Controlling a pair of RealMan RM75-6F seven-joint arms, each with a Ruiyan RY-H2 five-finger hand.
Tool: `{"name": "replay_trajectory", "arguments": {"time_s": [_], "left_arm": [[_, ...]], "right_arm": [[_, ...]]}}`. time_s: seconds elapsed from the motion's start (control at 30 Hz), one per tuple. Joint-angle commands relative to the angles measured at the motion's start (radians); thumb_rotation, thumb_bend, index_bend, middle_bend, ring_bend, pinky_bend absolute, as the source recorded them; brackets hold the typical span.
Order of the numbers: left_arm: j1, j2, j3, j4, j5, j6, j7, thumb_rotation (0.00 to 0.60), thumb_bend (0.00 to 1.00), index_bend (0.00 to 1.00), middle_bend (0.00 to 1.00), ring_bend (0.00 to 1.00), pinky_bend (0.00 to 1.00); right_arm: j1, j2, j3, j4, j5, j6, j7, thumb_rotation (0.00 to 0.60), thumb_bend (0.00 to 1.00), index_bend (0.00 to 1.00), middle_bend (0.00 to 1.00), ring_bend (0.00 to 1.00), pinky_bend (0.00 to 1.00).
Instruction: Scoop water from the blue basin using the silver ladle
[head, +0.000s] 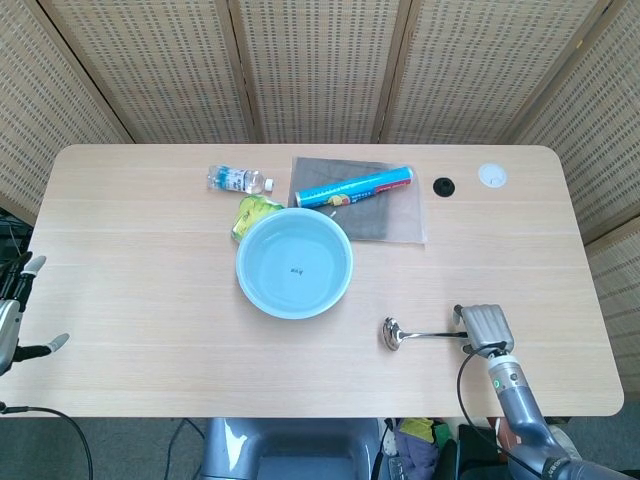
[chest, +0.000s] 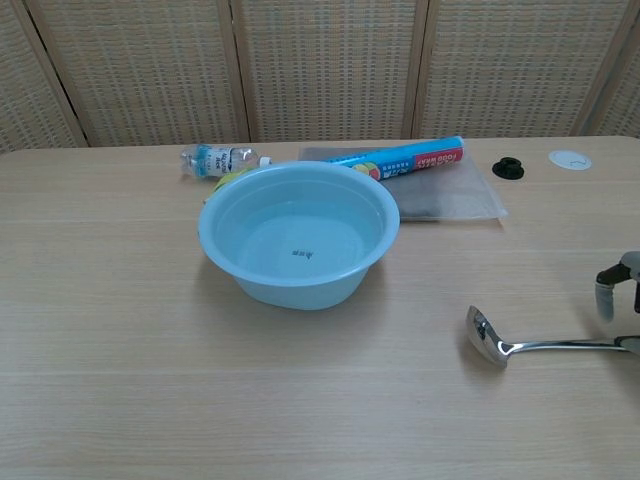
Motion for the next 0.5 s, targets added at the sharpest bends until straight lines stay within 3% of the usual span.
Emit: {"name": "replay_trajectory", "arguments": {"time_s": [0.03,0.5], "left_arm": [[0.0,0.0,-0.001,0.001,-0.003,-0.001,-0.002,0.6,0.0,0.0,0.0,0.0,0.0],[-0.003,0.002,0.0,0.003,-0.008,-0.007,-0.005,0.6,0.0,0.0,0.0,0.0,0.0]], "right_arm": [[0.004,-0.016,-0.002,0.023,0.0,0.008,-0.012,0.6,0.31,0.47,0.97,1.0,1.0],[-0.018,-0.048,-0.043,0.107,-0.066,0.067,-0.003,0.6,0.31,0.47,0.97,1.0,1.0]]}}
